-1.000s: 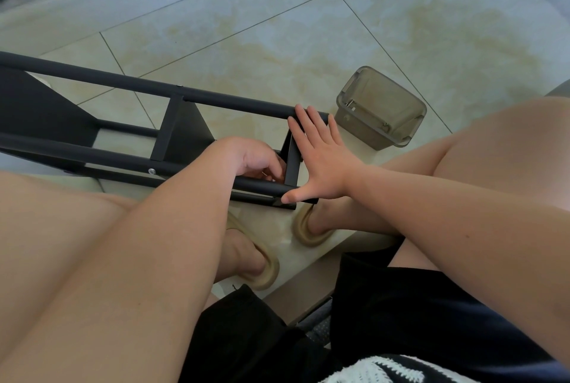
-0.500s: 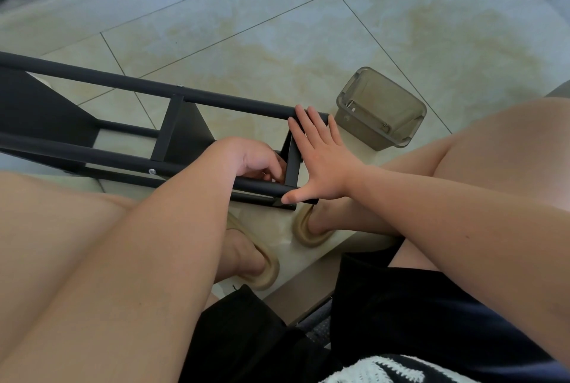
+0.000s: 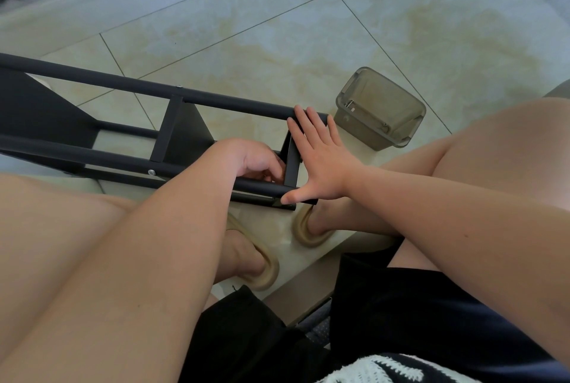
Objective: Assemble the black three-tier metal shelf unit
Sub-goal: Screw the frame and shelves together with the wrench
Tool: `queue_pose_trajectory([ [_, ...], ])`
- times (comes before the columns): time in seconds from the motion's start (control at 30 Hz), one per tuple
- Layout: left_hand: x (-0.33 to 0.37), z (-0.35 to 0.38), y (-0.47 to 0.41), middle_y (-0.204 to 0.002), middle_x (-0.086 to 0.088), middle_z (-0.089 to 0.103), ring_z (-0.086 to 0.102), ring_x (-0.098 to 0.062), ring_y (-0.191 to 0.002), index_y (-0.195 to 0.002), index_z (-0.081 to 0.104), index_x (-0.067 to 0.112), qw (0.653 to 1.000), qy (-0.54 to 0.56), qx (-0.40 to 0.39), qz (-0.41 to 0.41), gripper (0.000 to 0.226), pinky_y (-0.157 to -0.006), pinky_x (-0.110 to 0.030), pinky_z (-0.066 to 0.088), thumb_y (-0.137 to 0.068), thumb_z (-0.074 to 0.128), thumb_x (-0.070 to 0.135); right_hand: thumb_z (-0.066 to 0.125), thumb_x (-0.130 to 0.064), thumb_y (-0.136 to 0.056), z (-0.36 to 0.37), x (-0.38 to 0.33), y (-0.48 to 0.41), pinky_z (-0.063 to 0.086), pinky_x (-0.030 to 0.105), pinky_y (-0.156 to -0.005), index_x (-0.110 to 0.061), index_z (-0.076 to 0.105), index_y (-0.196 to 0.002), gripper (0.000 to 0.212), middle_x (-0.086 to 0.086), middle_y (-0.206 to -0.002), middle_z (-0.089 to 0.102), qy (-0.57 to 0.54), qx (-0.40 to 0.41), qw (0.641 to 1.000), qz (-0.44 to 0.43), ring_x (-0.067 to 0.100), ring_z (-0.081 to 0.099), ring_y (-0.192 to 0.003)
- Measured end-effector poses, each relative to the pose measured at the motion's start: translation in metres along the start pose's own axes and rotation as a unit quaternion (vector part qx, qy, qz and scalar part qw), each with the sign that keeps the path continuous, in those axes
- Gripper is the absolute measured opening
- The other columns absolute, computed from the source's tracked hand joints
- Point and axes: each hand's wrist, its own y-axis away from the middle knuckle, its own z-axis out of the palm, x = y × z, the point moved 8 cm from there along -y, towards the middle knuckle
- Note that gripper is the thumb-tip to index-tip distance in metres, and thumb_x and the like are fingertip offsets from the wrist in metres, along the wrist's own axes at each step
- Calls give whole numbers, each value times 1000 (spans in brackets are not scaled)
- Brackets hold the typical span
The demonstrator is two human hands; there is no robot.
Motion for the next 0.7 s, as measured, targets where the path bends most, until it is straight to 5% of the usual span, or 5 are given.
queue_pose_trajectory([
  [0.2, -7, -7, -5, -94, 1, 78, 68, -21, -97, -95, 79, 15, 999, -29, 24, -28, 27, -99, -39, 48, -73, 75, 29, 33, -100, -53, 1, 0, 0, -18, 51, -121, -8, -13, -159, 148, 12, -165, -27, 3, 0, 1000, 0, 27, -30, -150],
  [0.33, -2, -2, -4, -75, 0, 73, 63, -20, -77, -81, 75, 12, 1000, -24, 6, -13, 8, -83, -31, 47, -83, 69, 17, 33, -99, -53, 0, 0, -1, -20, 50, -120, -8, -13, -159, 148, 11, -165, -27, -2, 1, 1000, 0, 27, -31, -150],
  [0.47, 3, 0, 1, -61, 2, 67, 60, -12, -57, -75, 70, 13, 1000, -10, 5, 7, 16, -59, -19, 44, -87, 62, 6, 33, -99, -53, 0, 0, 0, -19, 50, -121, -8, -14, -159, 148, 11, -165, -28, -2, 0, 1000, -1, 26, -31, -150],
  [0.7, 1, -4, 1, -79, 5, 74, 67, -13, -77, -97, 76, 11, 1000, -4, 16, 4, 17, -75, -28, 49, -87, 63, 14, 34, -100, -54, 0, 0, 0, -19, 51, -121, -8, -13, -159, 148, 11, -165, -27, 1, 1, 1000, -1, 27, -30, -150],
])
